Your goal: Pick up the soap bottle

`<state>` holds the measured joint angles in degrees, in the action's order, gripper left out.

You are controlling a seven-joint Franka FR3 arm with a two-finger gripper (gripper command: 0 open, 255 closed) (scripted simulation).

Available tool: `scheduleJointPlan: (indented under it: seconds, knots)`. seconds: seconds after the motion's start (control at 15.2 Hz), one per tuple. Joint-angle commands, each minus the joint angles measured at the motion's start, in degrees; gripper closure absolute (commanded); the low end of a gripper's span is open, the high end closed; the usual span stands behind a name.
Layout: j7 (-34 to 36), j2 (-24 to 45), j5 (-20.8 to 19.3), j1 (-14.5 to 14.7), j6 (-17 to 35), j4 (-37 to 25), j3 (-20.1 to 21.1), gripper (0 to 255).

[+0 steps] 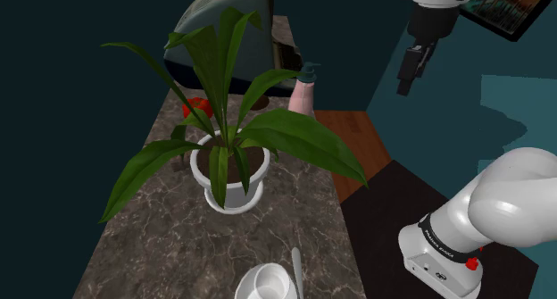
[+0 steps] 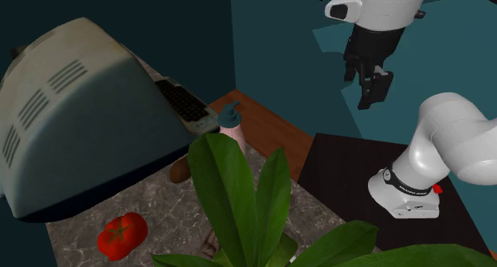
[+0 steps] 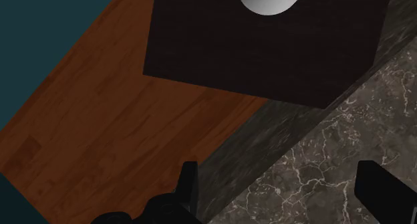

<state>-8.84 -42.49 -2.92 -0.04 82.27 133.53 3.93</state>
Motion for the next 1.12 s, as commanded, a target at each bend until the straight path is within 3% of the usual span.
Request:
scheduleJointPlan:
  seconds: [0.0,0.53,1.06]
  knots:
    - [0.00,0.00,0.00,0.00,0.00,0.00,0.00,0]
    - [2.44,18.80,0.12,-1.22,6.96,-10.90,0.72,0]
    - [4.70,37.67,-0.41,-1.92,9.09,-26.70,1.10,0]
